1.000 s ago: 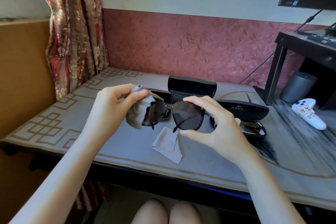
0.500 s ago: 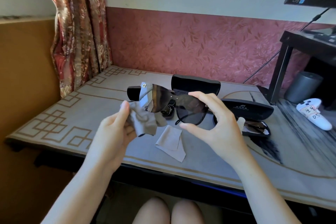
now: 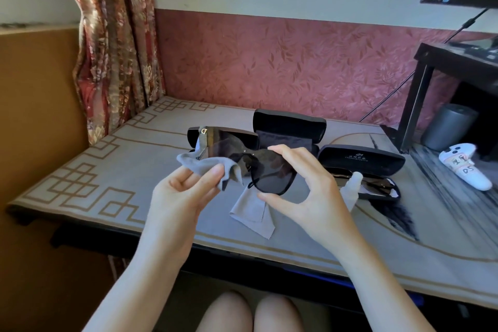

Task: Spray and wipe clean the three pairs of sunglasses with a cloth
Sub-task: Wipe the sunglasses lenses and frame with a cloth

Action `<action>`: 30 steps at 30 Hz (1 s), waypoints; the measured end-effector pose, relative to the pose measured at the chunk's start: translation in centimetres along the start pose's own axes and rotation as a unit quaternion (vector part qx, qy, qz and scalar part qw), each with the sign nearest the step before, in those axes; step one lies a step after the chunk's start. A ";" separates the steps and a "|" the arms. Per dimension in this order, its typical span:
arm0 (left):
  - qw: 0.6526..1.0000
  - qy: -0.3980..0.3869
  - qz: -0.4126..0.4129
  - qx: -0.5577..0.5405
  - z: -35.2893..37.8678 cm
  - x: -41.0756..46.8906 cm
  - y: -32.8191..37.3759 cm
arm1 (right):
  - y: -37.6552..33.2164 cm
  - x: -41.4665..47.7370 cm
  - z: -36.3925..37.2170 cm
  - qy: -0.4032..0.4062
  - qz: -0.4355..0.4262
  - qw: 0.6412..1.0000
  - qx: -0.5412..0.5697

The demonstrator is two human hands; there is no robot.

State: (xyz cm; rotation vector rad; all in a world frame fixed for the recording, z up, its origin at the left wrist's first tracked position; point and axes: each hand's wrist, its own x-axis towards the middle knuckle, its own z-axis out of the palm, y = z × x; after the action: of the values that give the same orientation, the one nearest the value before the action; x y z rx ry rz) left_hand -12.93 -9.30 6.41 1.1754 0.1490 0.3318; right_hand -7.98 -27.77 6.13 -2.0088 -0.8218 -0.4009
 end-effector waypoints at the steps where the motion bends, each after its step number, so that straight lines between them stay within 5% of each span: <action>1: 1.000 0.015 0.012 0.016 0.1 0.0 -0.1 | -0.1 0.0 0.1 -0.002 -0.002 1.000 -0.002; 11: 0.995 0.090 0.033 0.026 0.4 0.7 0.3 | -0.6 -0.1 -0.4 -0.022 -0.002 1.000 0.004; 21: 0.998 0.022 0.004 0.060 -1.3 2.5 1.4 | -0.5 -0.2 -1.2 -0.040 -0.009 0.999 -0.009; 30: 0.981 0.108 0.080 0.137 -0.6 3.0 1.2 | -0.3 0.0 -0.9 -0.051 -0.004 0.999 0.010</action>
State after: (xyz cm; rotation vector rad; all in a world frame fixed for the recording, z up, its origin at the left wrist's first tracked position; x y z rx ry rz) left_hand -10.47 -7.32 7.44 1.4264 0.2983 0.5949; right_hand -8.16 -28.44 6.75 -2.0223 -0.8938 -0.2948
